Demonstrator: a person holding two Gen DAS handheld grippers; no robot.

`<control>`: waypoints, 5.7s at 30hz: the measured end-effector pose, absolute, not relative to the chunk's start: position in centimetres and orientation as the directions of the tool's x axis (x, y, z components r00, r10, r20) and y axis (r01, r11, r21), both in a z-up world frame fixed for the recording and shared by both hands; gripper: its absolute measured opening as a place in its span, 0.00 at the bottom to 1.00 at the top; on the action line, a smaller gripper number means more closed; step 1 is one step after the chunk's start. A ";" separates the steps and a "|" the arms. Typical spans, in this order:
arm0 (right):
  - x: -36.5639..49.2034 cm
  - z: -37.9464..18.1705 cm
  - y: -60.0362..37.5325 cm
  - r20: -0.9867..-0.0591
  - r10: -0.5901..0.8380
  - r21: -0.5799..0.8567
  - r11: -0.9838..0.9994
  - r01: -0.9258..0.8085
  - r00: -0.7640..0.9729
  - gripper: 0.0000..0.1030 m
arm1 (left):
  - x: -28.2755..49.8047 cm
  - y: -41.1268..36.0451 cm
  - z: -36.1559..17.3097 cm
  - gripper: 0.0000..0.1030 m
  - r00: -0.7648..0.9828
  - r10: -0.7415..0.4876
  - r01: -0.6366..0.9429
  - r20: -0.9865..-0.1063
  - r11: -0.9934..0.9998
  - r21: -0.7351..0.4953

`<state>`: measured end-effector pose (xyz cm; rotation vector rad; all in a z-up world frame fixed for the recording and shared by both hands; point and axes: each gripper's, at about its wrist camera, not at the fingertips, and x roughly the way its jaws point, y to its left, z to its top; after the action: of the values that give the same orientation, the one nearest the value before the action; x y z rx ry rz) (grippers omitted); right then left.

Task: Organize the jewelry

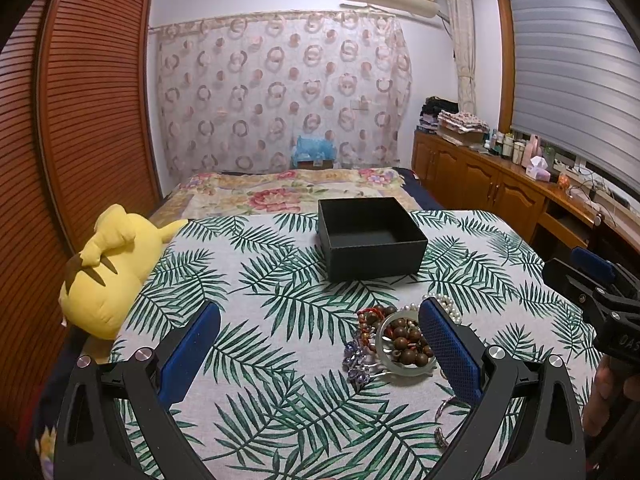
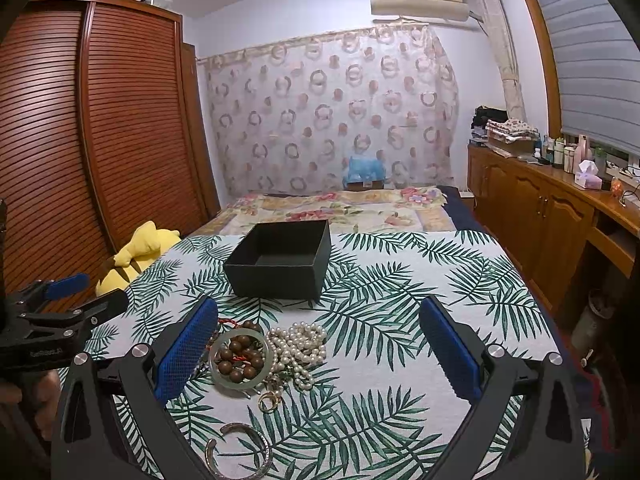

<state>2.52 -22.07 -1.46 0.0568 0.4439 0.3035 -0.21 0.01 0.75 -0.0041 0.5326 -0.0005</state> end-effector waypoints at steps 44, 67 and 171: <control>2.3 -2.2 -21.7 -0.415 0.305 0.119 0.952 -0.282 0.857 0.98 | -0.6 0.8 0.4 0.93 0.861 -0.003 -0.004 -0.509 1.000 -0.011; 2.6 -6.7 -20.3 -0.579 0.428 0.105 0.883 -0.458 0.694 0.74 | 0.8 0.0 -3.8 0.93 0.782 -0.064 0.086 -0.619 0.996 0.006; 20.7 -2.1 -17.4 -0.586 0.421 -0.059 0.830 -0.555 0.692 0.05 | 15.7 1.7 -0.5 0.06 0.746 -0.279 0.309 -0.604 0.949 -0.056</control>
<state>20.67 -17.39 -2.11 -0.2400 0.5910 0.5513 15.72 1.70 -0.46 0.0484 0.6534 -0.3216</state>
